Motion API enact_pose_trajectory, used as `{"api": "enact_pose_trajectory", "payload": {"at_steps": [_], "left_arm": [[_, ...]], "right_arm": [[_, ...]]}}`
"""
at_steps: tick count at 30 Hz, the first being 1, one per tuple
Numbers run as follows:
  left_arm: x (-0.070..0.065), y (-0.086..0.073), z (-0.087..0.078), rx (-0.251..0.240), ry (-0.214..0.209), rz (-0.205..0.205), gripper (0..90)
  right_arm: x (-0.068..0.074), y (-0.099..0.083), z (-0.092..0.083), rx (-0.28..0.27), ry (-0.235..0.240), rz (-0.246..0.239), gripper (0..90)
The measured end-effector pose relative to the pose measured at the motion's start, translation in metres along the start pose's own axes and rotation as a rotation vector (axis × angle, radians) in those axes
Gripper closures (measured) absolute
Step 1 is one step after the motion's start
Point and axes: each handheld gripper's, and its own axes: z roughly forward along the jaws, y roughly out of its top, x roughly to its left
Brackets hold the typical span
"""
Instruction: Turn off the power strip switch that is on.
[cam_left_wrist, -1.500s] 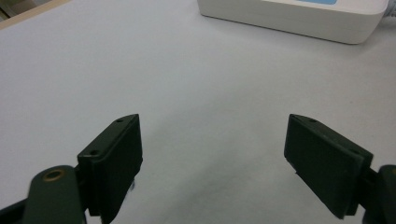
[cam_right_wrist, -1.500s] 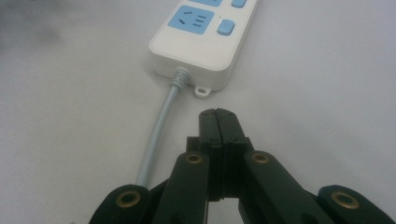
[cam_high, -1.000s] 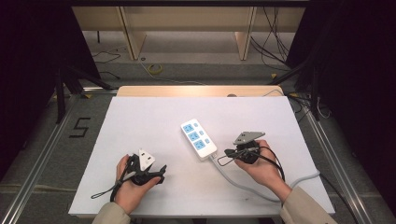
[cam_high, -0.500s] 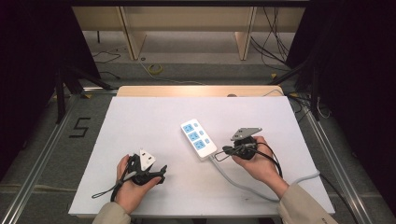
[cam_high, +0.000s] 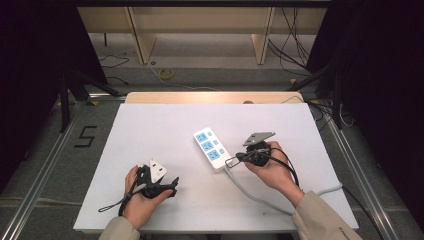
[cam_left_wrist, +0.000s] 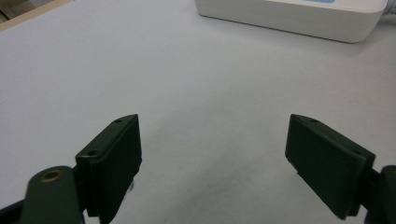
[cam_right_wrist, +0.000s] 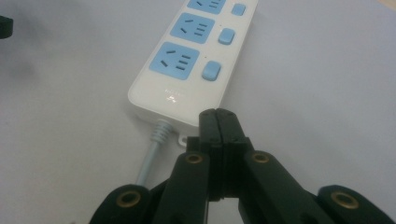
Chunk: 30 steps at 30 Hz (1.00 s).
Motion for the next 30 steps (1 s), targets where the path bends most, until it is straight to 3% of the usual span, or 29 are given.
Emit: {"api": "enact_pose_trajectory", "payload": {"at_steps": [30], "left_arm": [[-0.002,0.000,0.002,0.008,-0.008,0.013,17.8]], "right_arm": [[-0.006,0.025,0.017,0.022,-0.020,-0.012,90.0]]}}
